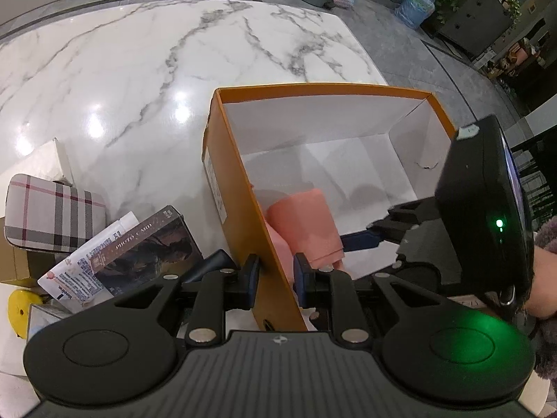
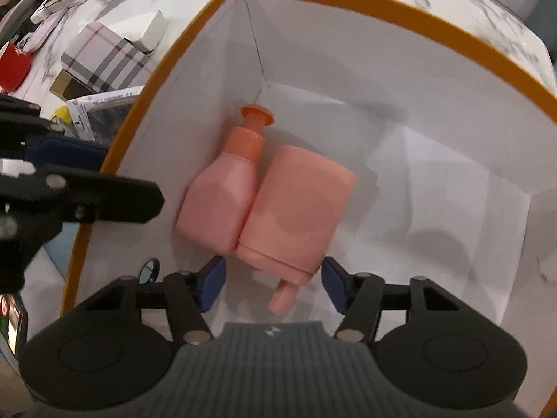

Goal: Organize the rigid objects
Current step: 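Lower both pink items into the orange box and open both tools, then withdraw both tools from the box back toward the remaining items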

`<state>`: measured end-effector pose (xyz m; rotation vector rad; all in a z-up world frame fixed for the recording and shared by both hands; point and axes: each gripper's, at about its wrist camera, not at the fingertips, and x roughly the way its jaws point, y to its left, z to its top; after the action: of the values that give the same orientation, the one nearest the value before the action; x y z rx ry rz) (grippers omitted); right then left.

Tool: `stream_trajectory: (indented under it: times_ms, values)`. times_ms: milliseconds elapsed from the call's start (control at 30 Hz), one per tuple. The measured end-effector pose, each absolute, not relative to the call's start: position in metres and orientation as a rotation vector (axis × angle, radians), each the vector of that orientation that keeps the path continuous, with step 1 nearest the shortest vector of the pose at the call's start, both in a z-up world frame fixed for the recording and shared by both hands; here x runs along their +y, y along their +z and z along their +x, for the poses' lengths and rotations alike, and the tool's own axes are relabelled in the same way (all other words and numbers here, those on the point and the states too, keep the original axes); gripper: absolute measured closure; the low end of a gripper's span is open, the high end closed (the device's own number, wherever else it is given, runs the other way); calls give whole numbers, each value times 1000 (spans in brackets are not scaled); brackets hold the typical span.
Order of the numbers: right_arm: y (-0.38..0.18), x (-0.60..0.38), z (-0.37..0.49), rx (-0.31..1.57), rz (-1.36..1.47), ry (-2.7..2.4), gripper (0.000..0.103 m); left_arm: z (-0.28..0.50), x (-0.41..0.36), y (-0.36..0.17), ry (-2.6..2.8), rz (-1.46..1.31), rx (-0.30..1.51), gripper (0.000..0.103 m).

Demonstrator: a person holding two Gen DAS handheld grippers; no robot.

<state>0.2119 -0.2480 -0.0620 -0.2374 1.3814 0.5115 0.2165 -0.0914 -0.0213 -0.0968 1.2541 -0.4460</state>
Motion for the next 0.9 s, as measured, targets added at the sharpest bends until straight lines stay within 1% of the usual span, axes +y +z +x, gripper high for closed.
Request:
stream_trajectory:
  times_ms: [300, 433, 700, 867, 900]
  values:
    - [-63, -250, 239, 1330, -252, 515, 45, 228, -90, -22, -458, -89, 1244, 80]
    - [-67, -251, 256, 1301, -255, 493, 52, 228, -90, -21, -458, -89, 1248, 81]
    - [-66, -246, 263, 1287, -272, 498, 52, 225, -88, -23, -485, -117, 1265, 81]
    - [-53, -253, 252, 1257, -264, 479, 41, 222, -82, -17, -478, -121, 1237, 81]
    - [-48, -255, 249, 1246, -261, 477, 38, 220, -81, -14, -477, -116, 1225, 79]
